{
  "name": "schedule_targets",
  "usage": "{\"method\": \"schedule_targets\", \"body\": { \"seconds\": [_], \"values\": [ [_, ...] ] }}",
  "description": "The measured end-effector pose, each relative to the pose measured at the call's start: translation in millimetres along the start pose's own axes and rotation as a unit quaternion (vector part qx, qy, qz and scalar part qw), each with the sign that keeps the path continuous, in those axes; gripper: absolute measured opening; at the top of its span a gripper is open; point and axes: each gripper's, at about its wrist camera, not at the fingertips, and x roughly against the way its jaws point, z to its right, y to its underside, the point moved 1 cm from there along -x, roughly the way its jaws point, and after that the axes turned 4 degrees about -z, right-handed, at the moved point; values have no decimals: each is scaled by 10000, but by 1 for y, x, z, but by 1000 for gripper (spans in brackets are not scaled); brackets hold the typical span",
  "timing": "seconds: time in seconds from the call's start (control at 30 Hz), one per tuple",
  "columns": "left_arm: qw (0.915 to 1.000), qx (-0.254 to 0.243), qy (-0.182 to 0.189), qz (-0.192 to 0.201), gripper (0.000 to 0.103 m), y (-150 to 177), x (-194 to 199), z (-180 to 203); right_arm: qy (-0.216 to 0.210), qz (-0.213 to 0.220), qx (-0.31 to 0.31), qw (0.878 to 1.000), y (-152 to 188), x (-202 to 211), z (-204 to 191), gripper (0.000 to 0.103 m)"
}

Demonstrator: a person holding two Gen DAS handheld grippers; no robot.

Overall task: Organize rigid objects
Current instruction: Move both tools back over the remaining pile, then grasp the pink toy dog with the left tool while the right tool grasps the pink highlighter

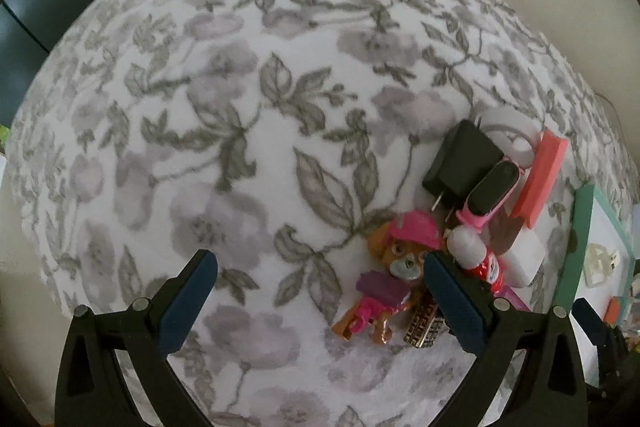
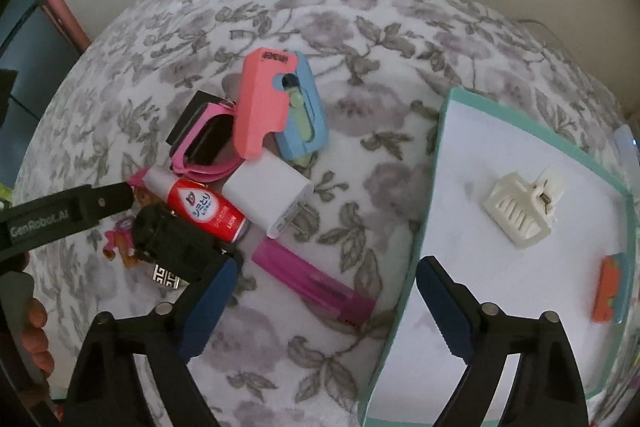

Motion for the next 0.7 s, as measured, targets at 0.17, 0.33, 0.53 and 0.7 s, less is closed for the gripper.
{"method": "schedule_targets", "body": {
  "seconds": [0.17,0.33,0.53,0.7],
  "values": [
    [9998,-76,60,-158,103,2,-10,5,135,-14,115,9998,1,1,-2,85],
    [9997,-181,62,-182,102,3,-15,13,129,-17,140,9998,0,3,0,82],
    [9993,-218,73,-293,100,2,-23,22,-62,31,243,9997,0,8,-4,73],
    [9991,-197,156,-347,91,6,-35,23,-40,-165,384,9991,4,-5,-10,61]
  ]
}}
